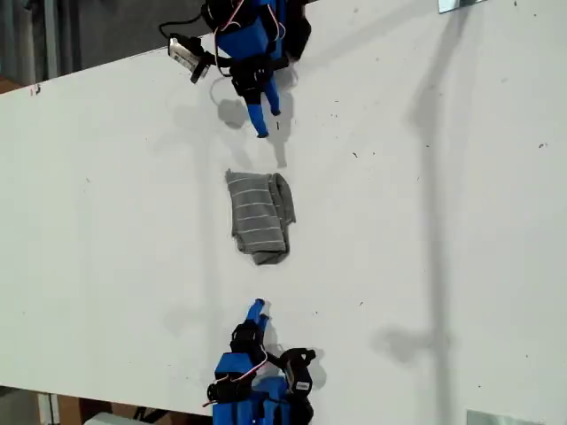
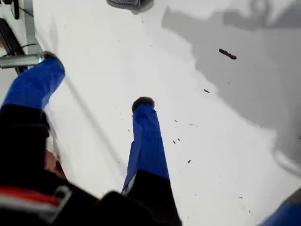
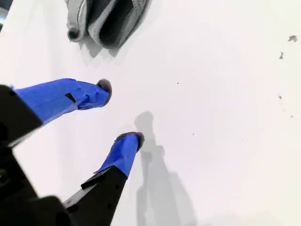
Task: Grasp corners of a square towel and fold twice.
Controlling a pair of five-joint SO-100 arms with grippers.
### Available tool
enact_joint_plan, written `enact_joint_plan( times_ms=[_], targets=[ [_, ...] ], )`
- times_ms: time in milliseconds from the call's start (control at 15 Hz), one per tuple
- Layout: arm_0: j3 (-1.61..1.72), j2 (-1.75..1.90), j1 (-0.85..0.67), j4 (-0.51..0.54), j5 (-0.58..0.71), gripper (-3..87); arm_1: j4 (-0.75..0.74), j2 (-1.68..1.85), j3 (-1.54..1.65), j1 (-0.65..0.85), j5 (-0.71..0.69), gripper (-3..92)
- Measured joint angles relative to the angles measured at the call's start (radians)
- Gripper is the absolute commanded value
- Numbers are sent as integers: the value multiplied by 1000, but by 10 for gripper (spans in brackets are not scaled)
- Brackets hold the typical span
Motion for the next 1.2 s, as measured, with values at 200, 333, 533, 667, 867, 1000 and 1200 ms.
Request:
enact_joint_plan(
  times_ms=[200,333,533,667,867,1000,1200],
  targets=[
    [195,653,23,327,-54,186,58,0,3,-43,38,236],
    [209,808,54,405,-95,237,84,0,3,-35,32,236],
    [227,834,52,538,-314,239,101,0,3,-29,-95,235],
    [230,838,121,554,-249,234,104,0,3,-29,-121,235],
    [232,839,164,552,71,215,104,0,3,-29,-123,235],
    [235,841,166,549,249,194,104,0,3,-28,-123,235],
    [235,841,164,551,273,174,104,0,3,-28,-123,235]
  ],
)
